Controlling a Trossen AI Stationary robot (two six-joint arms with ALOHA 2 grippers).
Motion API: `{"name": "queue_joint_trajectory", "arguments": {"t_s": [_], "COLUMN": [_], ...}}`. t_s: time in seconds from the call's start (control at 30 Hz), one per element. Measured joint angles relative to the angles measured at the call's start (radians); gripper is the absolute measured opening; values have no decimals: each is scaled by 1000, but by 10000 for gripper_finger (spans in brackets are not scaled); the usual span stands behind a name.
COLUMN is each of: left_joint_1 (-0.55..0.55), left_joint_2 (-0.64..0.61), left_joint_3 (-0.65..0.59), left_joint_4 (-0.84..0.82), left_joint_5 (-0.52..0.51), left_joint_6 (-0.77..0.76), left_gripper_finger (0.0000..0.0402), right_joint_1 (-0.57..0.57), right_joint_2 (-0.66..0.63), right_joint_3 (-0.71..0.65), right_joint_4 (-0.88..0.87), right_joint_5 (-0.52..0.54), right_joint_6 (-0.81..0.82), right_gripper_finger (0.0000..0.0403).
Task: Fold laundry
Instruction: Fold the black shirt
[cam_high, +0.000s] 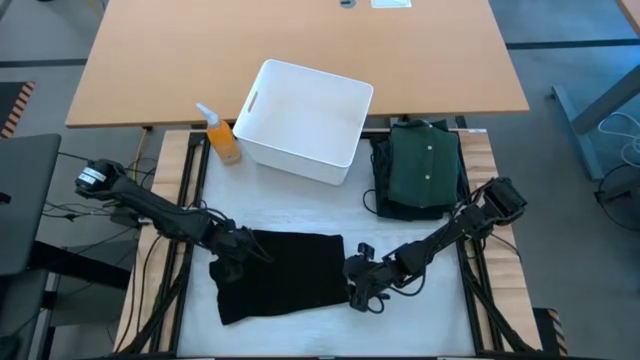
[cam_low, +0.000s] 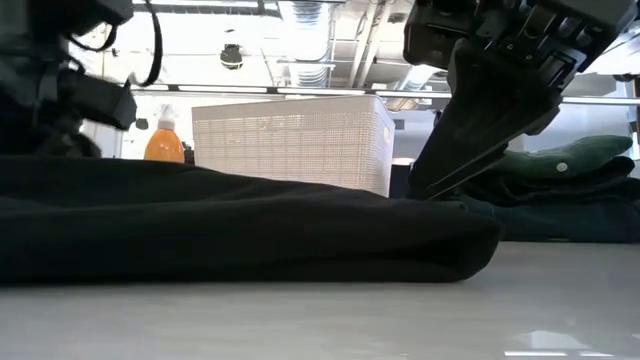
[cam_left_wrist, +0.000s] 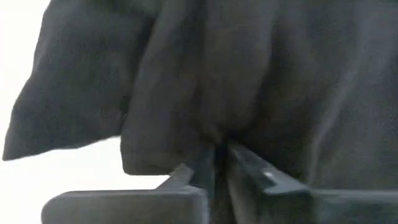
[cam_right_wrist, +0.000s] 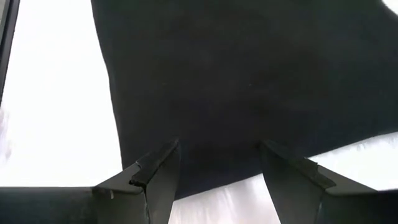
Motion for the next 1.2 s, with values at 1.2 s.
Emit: {"name": "queue_joint_trajectory", "arguments": {"t_s": [1.2], "left_joint_1": [303], "left_joint_2": [218], "left_joint_3": [330], "left_joint_4": [-576], "left_joint_5": [-265], "left_joint_6": [394], "left_gripper_finger": [68], "right_joint_1": [-8], "right_joint_2": [0], "right_joint_3": [1], "right_joint_4": [-133], "right_joint_5": [397], "right_joint_6": [634], "right_gripper_finger": [244]}}
